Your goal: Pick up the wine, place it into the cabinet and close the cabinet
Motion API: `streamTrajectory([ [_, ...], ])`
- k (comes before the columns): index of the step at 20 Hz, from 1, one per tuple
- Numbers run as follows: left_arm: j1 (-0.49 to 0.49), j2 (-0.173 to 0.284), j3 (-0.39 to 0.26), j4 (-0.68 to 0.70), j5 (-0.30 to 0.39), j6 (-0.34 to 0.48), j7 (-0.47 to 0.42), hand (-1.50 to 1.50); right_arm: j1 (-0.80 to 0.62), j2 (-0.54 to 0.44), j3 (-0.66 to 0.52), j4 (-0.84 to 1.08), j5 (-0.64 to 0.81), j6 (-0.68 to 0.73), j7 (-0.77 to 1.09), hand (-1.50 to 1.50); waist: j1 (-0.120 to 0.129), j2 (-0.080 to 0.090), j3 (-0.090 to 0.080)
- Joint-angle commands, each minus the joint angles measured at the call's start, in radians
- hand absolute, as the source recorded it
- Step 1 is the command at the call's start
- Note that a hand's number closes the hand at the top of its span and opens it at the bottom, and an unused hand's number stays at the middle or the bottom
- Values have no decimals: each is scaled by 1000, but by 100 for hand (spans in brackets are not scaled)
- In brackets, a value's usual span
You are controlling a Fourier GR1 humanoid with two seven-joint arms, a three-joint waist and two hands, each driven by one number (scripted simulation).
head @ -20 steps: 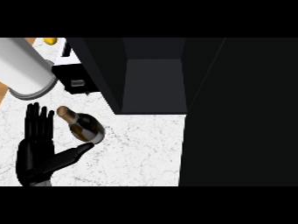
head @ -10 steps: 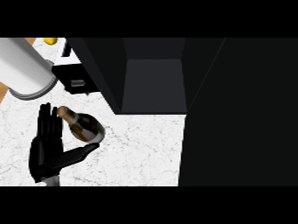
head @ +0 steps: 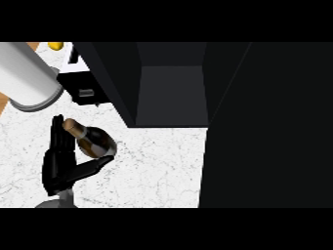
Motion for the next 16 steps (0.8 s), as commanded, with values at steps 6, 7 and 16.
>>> streamTrajectory([
  [6,-19,35,37,75,32,-64,-19,-150,125,16,-21,-165,-94,41,-16,-150,-2,-1,1],
  [7,-50,0,37,169,3,-41,-105,-150,103,30,30,-138,-40,24,3,-150,-1,0,0],
  [16,-84,-17,18,211,26,-58,-104,-150,61,8,-20,-136,-100,50,30,-150,1,-1,0],
])
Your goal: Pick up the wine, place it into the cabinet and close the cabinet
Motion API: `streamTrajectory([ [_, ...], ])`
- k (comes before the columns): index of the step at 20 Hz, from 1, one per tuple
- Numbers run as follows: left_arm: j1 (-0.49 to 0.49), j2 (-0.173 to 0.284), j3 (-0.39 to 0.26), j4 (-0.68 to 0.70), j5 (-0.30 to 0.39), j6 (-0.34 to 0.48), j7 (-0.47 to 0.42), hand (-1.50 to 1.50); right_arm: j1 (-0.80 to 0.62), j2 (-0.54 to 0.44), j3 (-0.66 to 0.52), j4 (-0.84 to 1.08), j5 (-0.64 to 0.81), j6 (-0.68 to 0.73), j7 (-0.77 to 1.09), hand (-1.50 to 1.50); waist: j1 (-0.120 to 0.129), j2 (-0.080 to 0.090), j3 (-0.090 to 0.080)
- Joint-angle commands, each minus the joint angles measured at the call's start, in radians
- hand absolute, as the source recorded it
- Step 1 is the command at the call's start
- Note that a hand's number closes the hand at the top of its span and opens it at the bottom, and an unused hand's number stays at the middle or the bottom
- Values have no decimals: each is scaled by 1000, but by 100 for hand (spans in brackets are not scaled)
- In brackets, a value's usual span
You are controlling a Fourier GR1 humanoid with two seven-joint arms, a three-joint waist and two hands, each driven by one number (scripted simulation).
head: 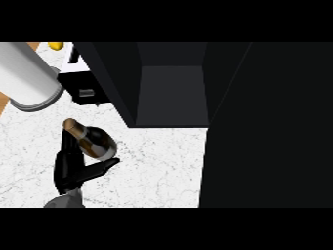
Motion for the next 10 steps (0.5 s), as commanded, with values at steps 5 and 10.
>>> streamTrajectory([
  [5,-26,-9,-11,41,33,-8,-35,-150,99,3,-46,-90,-117,55,-45,-150,1,0,1],
  [10,-99,25,63,211,68,-131,-106,-150,-18,29,2,-98,-59,-33,78,-150,0,1,0],
])
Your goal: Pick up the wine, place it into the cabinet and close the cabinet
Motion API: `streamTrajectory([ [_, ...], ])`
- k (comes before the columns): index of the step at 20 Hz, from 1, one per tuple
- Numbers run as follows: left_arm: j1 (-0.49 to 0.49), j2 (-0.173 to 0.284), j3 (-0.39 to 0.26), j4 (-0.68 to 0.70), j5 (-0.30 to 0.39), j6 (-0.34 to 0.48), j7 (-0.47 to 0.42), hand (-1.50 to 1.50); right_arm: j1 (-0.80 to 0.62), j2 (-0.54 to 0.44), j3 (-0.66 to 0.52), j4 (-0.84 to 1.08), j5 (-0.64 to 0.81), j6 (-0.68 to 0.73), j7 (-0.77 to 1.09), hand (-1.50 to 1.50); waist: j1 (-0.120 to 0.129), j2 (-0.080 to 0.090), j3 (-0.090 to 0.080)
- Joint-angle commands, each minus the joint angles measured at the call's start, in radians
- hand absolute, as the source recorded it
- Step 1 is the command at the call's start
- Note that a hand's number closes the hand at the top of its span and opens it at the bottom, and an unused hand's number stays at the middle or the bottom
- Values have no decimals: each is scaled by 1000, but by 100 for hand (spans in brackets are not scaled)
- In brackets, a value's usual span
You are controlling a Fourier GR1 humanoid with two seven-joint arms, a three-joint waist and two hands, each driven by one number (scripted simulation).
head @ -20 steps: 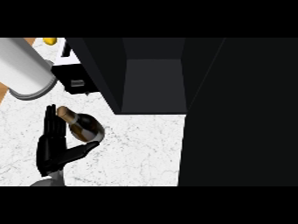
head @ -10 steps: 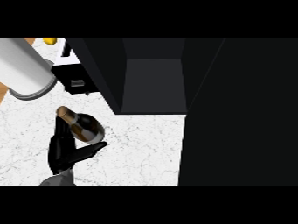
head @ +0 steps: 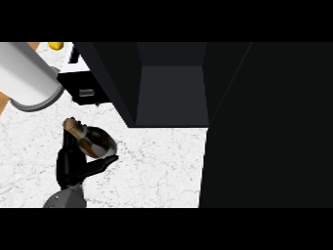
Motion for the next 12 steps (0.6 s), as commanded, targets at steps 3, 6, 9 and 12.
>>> streamTrajectory([
  [3,-73,-7,5,101,21,-83,-56,150,-74,-10,-27,-86,-86,-34,103,-150,0,1,-1],
  [6,-93,20,-13,171,-15,-124,-95,150,51,40,59,-99,-12,-4,19,-150,-5,1,0],
  [9,-75,2,-53,91,-50,-61,-52,150,9,-3,-15,-130,-90,-10,94,-150,0,-1,0],
  [12,-91,16,-97,112,-147,3,-113,150,62,18,17,-121,-65,6,41,-150,-7,-1,1],
])
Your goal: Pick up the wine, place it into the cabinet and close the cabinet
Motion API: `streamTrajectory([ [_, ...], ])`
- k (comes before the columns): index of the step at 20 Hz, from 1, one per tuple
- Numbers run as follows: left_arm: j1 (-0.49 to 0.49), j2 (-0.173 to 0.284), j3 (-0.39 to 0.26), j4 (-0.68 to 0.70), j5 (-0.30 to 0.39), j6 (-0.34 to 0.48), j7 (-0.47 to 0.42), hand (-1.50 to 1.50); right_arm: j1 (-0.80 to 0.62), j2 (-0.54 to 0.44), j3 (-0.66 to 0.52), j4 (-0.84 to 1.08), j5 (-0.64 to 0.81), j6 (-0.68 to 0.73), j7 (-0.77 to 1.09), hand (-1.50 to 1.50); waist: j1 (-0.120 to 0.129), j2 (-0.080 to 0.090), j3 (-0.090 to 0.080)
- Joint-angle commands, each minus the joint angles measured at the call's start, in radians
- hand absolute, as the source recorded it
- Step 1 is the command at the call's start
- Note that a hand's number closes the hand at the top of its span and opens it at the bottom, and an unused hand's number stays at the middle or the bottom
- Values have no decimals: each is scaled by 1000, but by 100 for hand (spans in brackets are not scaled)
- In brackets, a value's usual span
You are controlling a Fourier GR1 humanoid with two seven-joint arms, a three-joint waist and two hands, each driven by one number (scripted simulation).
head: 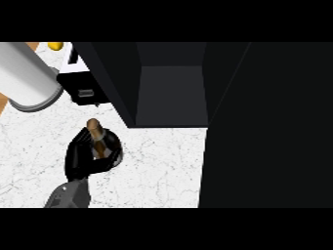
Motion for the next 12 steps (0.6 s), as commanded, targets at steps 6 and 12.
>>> streamTrajectory([
  [6,199,161,-76,-209,-46,-165,31,150,33,-1,-9,-117,-52,-6,46,-150,16,-5,1],
  [12,197,141,-56,-294,-66,-99,-22,150,40,-6,-72,-75,-102,29,-9,-150,10,-1,1],
])
